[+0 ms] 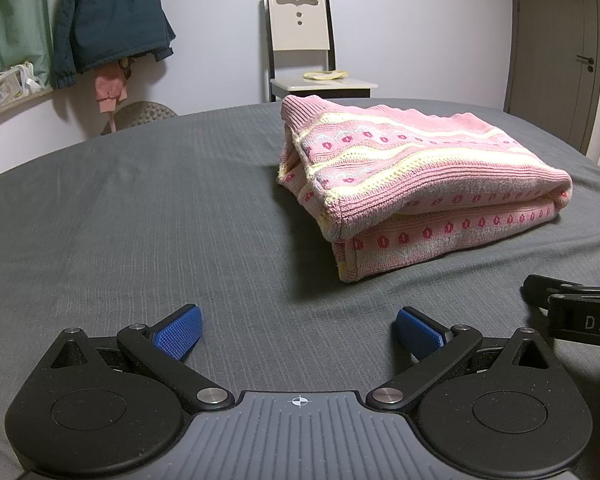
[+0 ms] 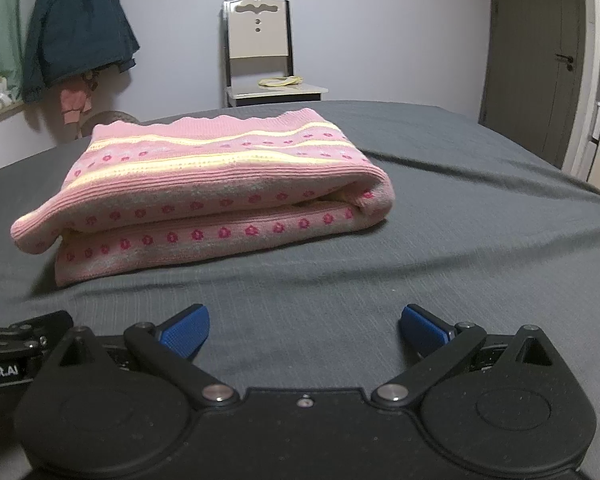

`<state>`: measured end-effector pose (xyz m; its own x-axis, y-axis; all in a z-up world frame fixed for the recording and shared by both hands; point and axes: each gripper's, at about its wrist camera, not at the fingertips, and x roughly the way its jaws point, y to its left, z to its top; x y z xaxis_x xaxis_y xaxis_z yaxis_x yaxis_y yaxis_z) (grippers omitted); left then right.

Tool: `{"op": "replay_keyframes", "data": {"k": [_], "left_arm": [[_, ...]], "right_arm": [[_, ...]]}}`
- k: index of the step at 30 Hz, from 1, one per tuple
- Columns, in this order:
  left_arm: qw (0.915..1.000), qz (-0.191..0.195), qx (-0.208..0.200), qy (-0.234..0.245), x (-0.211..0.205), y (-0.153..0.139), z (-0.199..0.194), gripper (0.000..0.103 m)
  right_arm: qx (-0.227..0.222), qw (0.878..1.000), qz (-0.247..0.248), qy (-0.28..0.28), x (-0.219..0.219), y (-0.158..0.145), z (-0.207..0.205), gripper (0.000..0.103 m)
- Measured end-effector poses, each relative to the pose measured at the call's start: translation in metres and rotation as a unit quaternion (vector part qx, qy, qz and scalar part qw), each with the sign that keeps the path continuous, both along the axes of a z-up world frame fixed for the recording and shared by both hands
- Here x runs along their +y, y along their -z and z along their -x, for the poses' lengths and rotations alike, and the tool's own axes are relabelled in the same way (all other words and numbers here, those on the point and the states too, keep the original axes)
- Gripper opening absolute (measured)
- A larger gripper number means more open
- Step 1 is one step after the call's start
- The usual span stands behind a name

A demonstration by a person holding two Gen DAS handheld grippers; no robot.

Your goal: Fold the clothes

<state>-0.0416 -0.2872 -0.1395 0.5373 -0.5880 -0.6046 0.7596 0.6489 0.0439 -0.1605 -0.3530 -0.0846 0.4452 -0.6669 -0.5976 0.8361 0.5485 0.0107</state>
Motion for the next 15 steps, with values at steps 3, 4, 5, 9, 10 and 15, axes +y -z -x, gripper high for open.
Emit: {"op": "replay_keyframes", "data": {"k": [3,4,5,9,10,15], "left_arm": [[1.0,-0.001,-0.001,0.0,-0.0011,0.0003,0.0005,0.103],[1.0,0.0,-0.002,0.0,-0.0008,0.0006,0.0008,0.103],[1.0,0.002,-0.001,0.0,0.0001,0.0006,0.0003,0.103],[0.9999,0.006,0.001,-0.009,0.0034,0.0008,0.0014,0.103],[0.9999,0.005,-0.001,-0.01,0.0033,0.0009,0.0022,0.103],[0.9999,0.004,-0.001,-0.011,0.0026,0.0005,0.0021,0.103]], "right_arm": [[0.003,1.0,0.003,-0.008,0.0007,-0.0001,-0.0029,0.103],[0.003,1.0,0.002,-0.008,0.0004,-0.0001,-0.0026,0.103],[0.001,1.0,0.0,-0.008,-0.0002,0.0,-0.0021,0.103],[0.003,1.0,0.001,-0.008,-0.0003,0.0003,-0.0039,0.103],[0.003,1.0,0.001,-0.007,-0.0001,0.0003,-0.0045,0.103],[0.0,1.0,-0.001,-0.006,0.0003,-0.0001,-0.0032,0.103]]}}
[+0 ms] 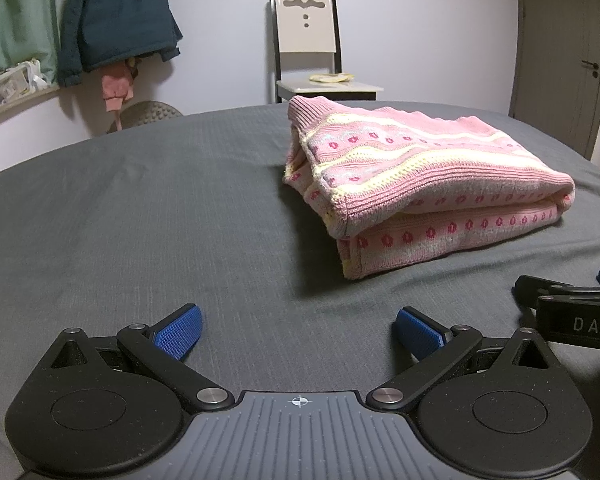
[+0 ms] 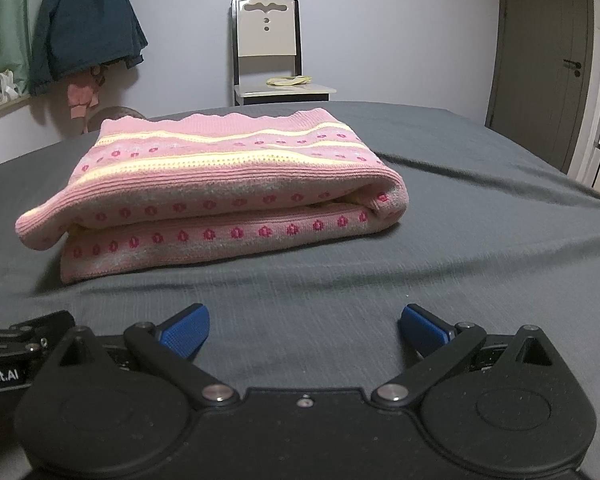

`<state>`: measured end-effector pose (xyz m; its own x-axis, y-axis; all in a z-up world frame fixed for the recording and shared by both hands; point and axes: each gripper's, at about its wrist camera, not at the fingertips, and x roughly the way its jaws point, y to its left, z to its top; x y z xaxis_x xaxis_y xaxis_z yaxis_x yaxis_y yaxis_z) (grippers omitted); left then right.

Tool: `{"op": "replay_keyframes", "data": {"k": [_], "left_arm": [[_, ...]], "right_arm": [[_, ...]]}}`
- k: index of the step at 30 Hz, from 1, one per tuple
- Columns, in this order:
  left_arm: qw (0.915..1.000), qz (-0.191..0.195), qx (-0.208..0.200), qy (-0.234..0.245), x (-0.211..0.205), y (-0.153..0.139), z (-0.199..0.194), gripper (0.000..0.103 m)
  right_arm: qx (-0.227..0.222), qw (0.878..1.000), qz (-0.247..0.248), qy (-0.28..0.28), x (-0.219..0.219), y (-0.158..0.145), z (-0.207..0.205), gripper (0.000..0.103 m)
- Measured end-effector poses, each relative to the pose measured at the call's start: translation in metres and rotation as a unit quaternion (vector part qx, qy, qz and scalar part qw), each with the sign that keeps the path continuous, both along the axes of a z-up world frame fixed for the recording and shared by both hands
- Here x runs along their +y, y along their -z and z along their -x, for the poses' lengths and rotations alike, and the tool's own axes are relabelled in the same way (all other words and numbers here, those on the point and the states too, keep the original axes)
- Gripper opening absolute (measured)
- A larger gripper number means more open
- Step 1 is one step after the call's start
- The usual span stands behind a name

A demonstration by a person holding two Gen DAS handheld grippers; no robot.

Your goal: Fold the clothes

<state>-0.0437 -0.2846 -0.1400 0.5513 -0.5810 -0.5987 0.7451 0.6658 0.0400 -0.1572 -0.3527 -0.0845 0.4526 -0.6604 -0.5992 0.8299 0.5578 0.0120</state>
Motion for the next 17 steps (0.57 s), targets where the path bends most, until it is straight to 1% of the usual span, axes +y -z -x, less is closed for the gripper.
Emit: {"op": "replay_keyframes", "data": {"k": [7,17], "left_arm": [[0.9999,-0.004,-0.003,-0.012,0.0002,-0.0001,0.0041,0.103],[0.9999,-0.003,-0.003,-0.012,0.0002,0.0004,0.0042,0.103]], "right_arm": [[-0.003,1.0,-0.002,-0.001,0.0004,-0.0003,0.0011,0.103],[-0.002,1.0,-0.002,-0.001,0.0013,0.0,0.0011,0.103]]}}
